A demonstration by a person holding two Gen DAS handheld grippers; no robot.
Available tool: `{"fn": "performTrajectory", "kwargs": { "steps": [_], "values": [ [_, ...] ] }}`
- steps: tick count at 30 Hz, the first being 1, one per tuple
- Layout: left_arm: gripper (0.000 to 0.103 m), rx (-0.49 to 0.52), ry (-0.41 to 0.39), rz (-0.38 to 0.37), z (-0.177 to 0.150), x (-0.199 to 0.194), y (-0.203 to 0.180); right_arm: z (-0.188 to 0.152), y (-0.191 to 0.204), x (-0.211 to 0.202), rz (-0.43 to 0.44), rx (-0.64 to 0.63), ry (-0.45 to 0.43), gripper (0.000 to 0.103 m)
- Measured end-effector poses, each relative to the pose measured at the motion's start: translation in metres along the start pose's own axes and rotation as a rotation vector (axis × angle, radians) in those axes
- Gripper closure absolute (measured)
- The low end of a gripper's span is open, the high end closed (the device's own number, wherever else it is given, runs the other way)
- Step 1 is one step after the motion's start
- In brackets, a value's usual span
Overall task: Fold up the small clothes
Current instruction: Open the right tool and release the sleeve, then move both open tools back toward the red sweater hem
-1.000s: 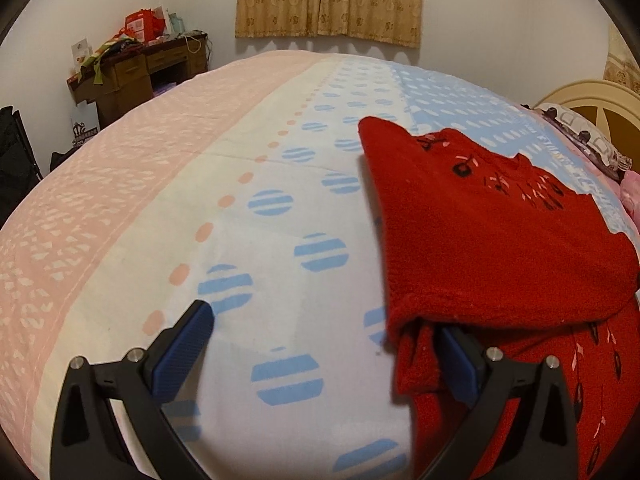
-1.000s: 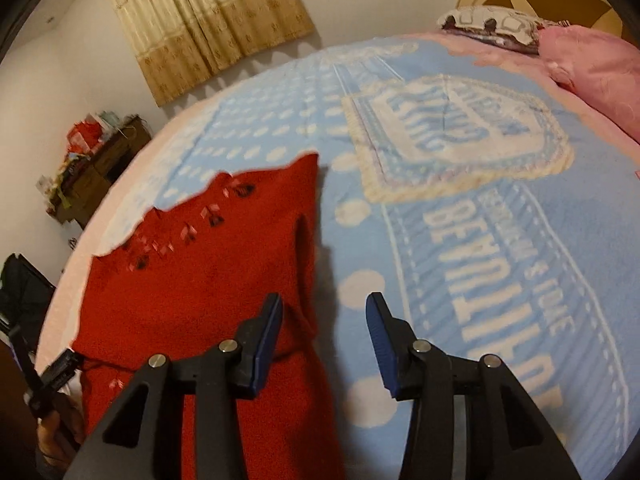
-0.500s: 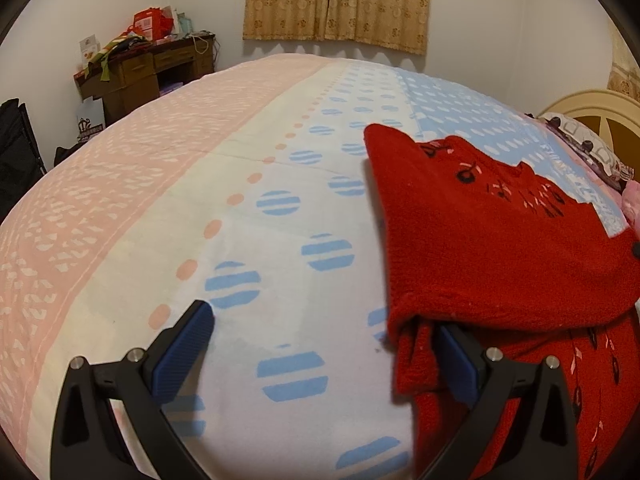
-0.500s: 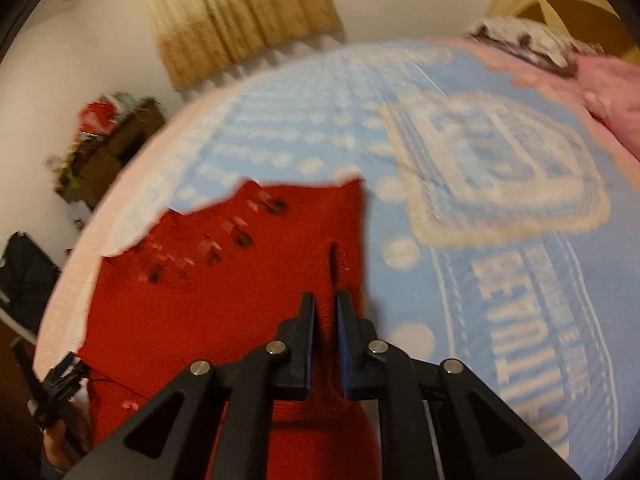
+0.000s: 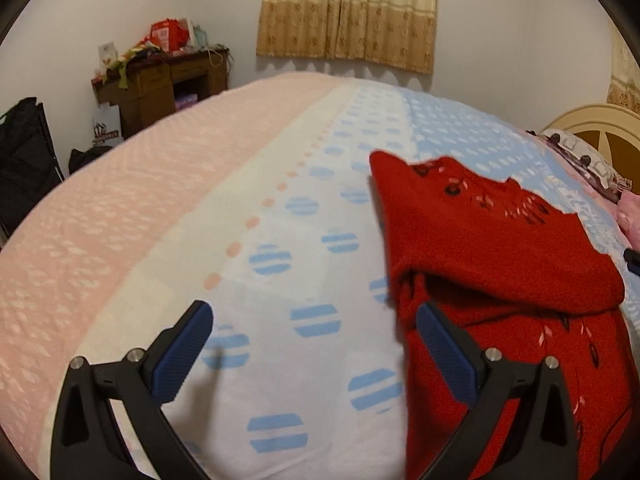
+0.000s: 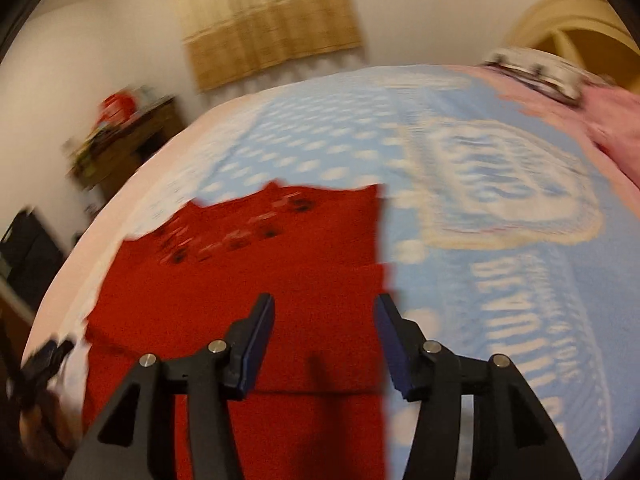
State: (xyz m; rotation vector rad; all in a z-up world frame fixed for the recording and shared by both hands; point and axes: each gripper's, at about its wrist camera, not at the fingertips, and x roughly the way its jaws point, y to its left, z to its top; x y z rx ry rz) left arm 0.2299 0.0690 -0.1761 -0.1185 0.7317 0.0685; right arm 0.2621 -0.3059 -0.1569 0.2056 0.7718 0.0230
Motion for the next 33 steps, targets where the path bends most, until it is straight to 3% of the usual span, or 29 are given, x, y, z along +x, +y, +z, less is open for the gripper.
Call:
{"fn": "performTrajectory", "kwargs": {
  "steps": [2, 5, 9, 14, 33],
  "values": [
    [0.0, 0.022, 0.01, -0.004, 0.008, 0.006, -0.009, -0.003, 0.018, 0.006, 0.017, -0.053, 0.023, 0.05],
    [0.0, 0.091, -0.004, 0.05, 0.017, 0.018, -0.026, -0.007, 0.032, 0.02, 0.051, -0.073, 0.059, 0.05],
    [0.0, 0.181, 0.072, 0.12, 0.014, 0.049, -0.04, -0.018, 0.018, 0.046, -0.004, -0.026, 0.154, 0.05],
    [0.0, 0.162, 0.071, 0.097, 0.01, 0.049, -0.035, -0.026, 0.018, 0.043, -0.027, -0.08, 0.156, 0.05],
    [0.0, 0.16, 0.056, 0.036, -0.006, 0.005, -0.034, -0.064, 0.013, -0.014, -0.043, -0.048, 0.147, 0.05]
  ]
}}
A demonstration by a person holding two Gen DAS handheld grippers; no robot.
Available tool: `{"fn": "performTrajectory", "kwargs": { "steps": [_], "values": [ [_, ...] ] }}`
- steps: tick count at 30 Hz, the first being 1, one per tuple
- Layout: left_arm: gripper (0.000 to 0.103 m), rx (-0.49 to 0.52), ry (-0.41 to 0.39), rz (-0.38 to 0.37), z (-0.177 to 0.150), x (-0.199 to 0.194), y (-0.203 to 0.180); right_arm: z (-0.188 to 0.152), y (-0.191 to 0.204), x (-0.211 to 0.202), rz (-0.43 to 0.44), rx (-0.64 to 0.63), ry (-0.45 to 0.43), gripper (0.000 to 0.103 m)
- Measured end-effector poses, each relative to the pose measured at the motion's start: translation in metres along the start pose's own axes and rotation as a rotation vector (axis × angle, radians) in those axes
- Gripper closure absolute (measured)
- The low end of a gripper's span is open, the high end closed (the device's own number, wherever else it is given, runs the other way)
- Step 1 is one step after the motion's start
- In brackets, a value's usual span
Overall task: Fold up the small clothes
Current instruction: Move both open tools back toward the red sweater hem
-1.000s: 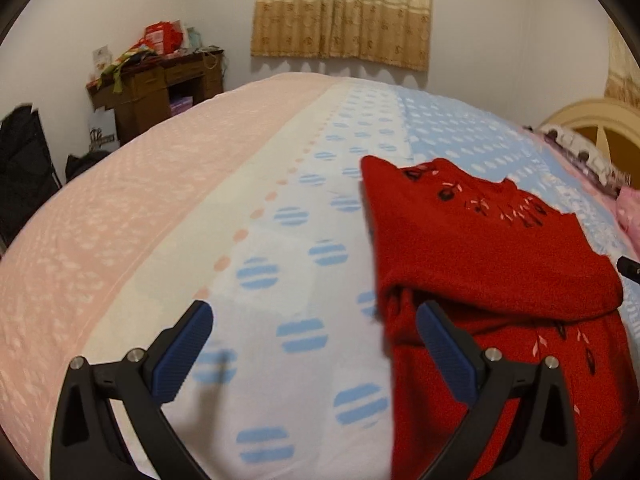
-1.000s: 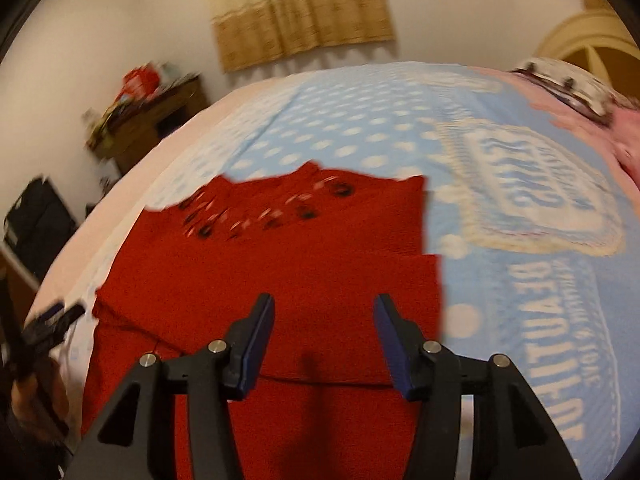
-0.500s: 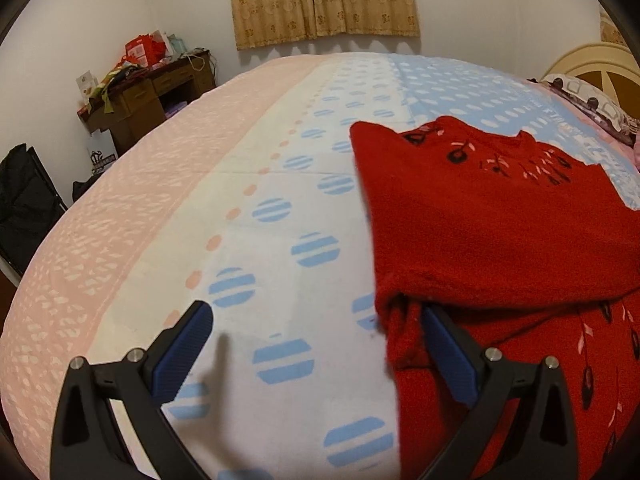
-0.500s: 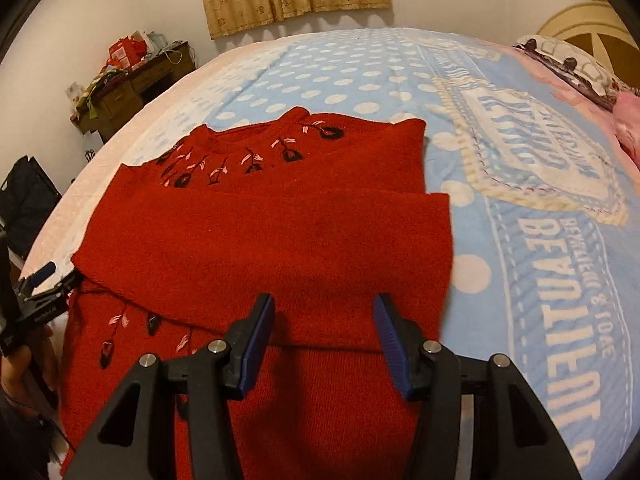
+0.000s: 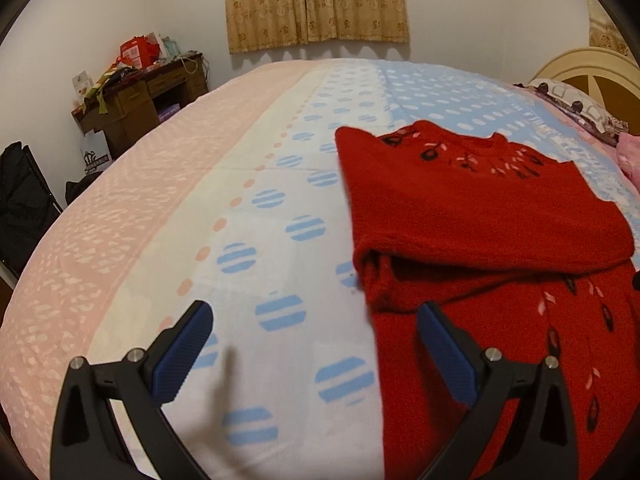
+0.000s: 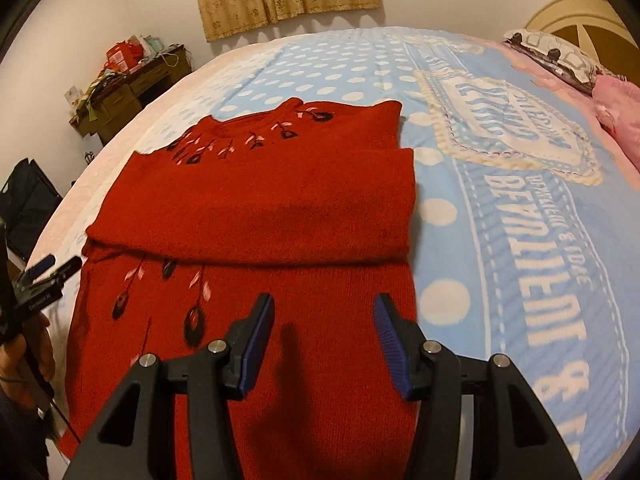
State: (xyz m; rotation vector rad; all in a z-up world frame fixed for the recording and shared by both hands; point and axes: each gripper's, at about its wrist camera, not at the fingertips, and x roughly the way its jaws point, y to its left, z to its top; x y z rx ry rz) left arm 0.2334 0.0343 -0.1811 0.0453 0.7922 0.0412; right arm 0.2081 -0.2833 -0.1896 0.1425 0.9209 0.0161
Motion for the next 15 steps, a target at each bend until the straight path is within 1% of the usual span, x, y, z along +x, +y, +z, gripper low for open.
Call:
{"fn": "performTrajectory", "kwargs": {
  "steps": [7, 15],
  "values": [
    [0.0, -0.003, -0.016, -0.039, -0.009, -0.025, 0.0, -0.022, 0.009, -0.023, 0.02, -0.014, -0.022, 0.05],
    [0.0, 0.029, -0.064, -0.062, -0.026, -0.058, -0.007, -0.048, 0.015, -0.046, 0.05, -0.008, -0.042, 0.05]
  ]
}}
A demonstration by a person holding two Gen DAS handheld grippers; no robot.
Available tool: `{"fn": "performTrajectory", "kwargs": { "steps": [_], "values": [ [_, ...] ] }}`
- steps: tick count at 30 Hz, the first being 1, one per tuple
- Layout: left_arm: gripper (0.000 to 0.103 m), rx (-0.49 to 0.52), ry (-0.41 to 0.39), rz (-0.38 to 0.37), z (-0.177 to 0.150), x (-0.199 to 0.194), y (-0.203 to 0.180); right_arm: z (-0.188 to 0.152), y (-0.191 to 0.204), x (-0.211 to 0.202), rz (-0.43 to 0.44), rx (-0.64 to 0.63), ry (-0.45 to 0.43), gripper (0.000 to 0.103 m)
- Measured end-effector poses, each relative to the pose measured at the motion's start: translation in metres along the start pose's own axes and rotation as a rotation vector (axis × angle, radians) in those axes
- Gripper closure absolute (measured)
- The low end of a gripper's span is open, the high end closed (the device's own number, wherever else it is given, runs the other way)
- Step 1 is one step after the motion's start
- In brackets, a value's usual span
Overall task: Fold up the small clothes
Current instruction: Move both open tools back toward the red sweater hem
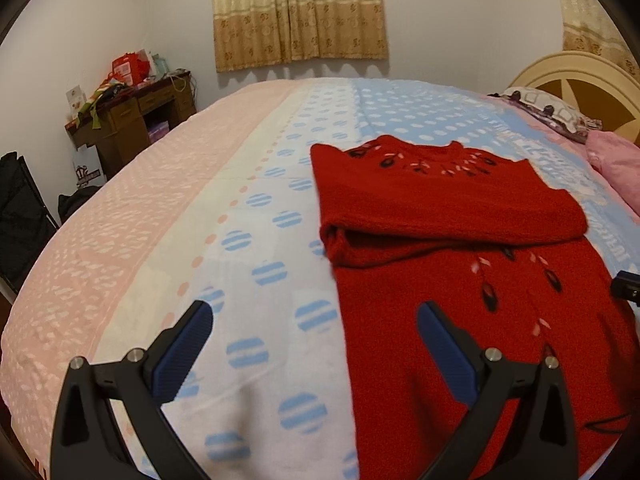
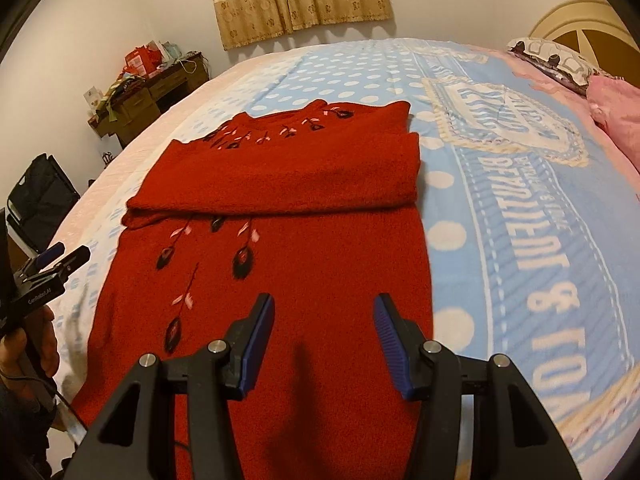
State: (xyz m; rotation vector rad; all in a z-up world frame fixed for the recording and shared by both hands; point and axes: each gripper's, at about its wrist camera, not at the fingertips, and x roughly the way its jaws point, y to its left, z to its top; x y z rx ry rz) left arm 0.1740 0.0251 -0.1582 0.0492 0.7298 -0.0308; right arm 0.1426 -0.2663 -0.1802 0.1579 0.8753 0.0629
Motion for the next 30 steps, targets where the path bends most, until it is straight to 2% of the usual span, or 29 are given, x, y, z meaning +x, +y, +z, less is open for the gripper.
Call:
{"fn": "performTrajectory", "kwargs": {
  "steps": [18, 23, 28, 30],
  "values": [
    [0.0, 0.049, -0.09, -0.032, -0.034, -0.076, 0.001, -0.053, 0.006, -0.073, 0.021, -0.019, -0.031, 0.05],
    [0.0, 0.067, -0.052, -0.037, -0.057, -0.081, 0.005, -0.069, 0.002, -0.09, 0.006, -0.032, -0.026, 0.05],
    [0.0, 0.079, 0.028, -0.052, -0.085, -0.074, 0.001, -0.086, -0.005, -0.099, 0.0, -0.017, -0.009, 0.05],
    [0.0, 0.071, 0.074, -0.082, -0.094, -0.069, -0.002, -0.094, -0.008, -0.1, -0.002, -0.009, 0.0, 0.05]
  ]
}}
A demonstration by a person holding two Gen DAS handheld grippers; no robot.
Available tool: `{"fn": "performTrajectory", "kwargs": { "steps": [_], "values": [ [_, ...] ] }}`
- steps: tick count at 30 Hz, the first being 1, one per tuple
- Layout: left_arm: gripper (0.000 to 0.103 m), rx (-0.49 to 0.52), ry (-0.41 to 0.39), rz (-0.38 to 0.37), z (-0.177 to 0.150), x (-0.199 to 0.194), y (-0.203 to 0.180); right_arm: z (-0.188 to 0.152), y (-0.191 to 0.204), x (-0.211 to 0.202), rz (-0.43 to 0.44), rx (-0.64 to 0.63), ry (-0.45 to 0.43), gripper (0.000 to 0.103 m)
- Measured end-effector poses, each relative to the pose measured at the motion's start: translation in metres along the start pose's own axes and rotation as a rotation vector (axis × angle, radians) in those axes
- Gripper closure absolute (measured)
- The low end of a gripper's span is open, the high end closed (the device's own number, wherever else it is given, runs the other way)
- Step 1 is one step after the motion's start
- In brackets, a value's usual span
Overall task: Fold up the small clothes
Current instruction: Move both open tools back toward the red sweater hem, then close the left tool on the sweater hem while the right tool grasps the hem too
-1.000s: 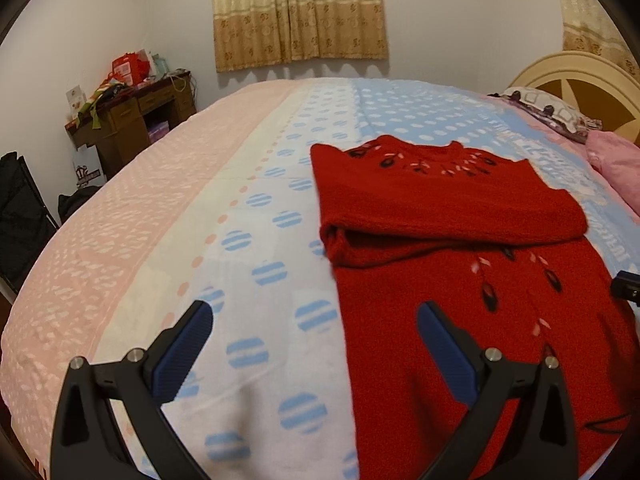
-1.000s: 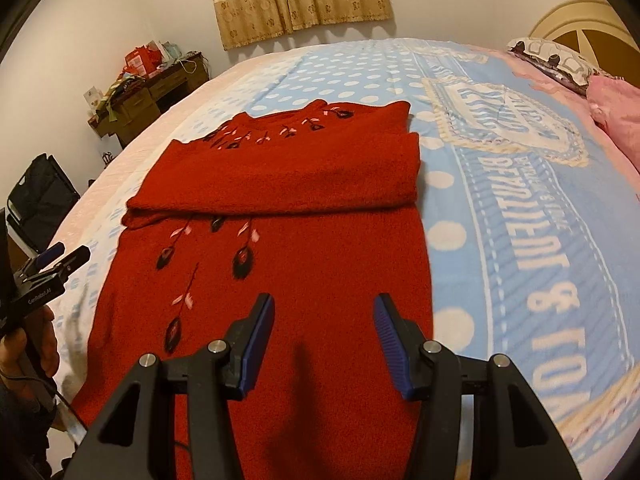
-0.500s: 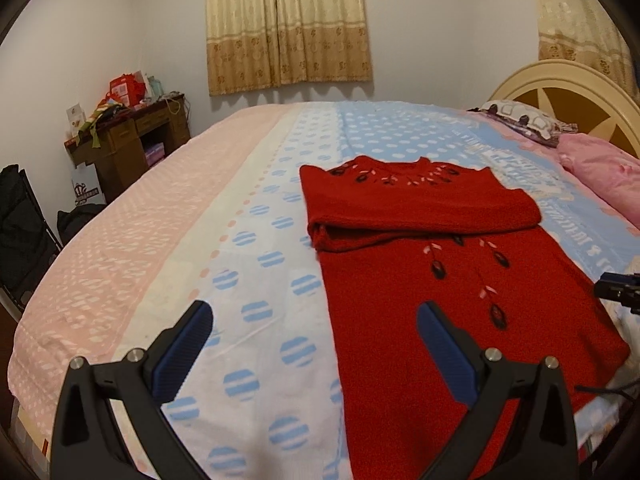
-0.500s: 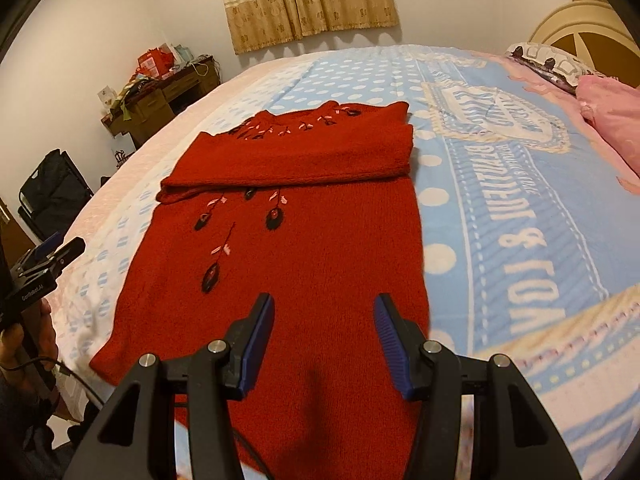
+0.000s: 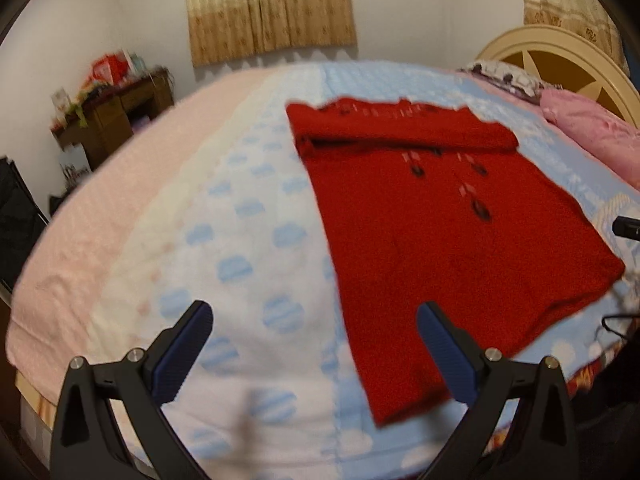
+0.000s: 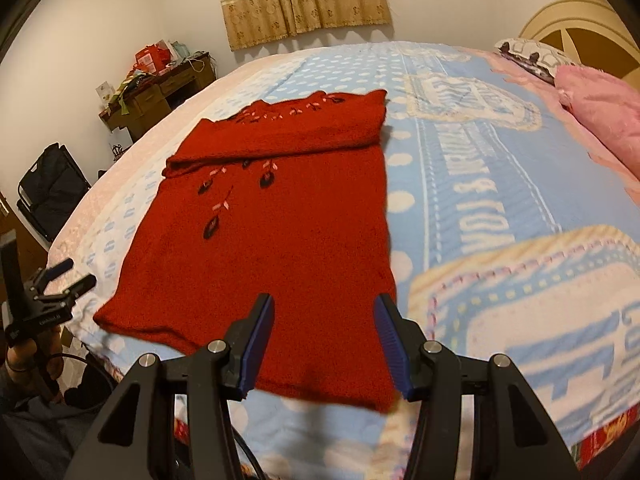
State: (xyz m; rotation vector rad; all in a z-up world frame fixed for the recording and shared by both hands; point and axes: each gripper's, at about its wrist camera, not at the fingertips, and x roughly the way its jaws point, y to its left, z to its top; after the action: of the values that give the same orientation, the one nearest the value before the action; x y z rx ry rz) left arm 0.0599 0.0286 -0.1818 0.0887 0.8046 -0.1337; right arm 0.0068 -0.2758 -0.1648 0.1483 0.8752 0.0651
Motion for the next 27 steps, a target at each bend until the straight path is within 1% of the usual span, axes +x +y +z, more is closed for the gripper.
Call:
{"fn": "performTrajectory", "kwargs": {
  "steps": [1, 3, 9, 13, 16, 18, 21, 23, 27],
  "values": [
    [0.0, -0.005, 0.027, -0.016, -0.004, 0.005, -0.003, -0.004, -0.001, 0.0, -0.001, 0.003, 0.006, 0.05],
    [0.0, 0.001, 0.05, -0.024, -0.008, 0.008, -0.007, -0.01, -0.006, -0.001, -0.01, 0.008, 0.016, 0.05],
    [0.001, 0.001, 0.083, -0.063, -0.017, 0.01, -0.012, -0.025, -0.026, -0.01, -0.035, 0.06, 0.023, 0.05],
    [0.01, -0.029, 0.126, -0.112, -0.021, 0.015, -0.009, -0.032, -0.033, -0.008, -0.024, 0.084, 0.033, 0.05],
    [0.017, -0.052, 0.155, -0.151, -0.025, 0.017, -0.007, -0.033, -0.033, -0.003, 0.01, 0.098, 0.043, 0.05],
    [0.021, -0.061, 0.163, -0.168, -0.026, 0.016, -0.006, -0.036, -0.029, 0.001, 0.013, 0.082, 0.056, 0.05],
    [0.023, -0.069, 0.173, -0.185, -0.028, 0.015, -0.006, -0.038, -0.024, 0.007, 0.024, 0.069, 0.07, 0.05],
    [0.023, -0.081, 0.184, -0.199, -0.029, 0.016, -0.004, -0.041, -0.024, 0.011, 0.033, 0.073, 0.082, 0.054],
    [0.023, -0.08, 0.189, -0.206, -0.029, 0.016, -0.004, -0.044, -0.027, 0.014, 0.031, 0.082, 0.085, 0.065]
  ]
}}
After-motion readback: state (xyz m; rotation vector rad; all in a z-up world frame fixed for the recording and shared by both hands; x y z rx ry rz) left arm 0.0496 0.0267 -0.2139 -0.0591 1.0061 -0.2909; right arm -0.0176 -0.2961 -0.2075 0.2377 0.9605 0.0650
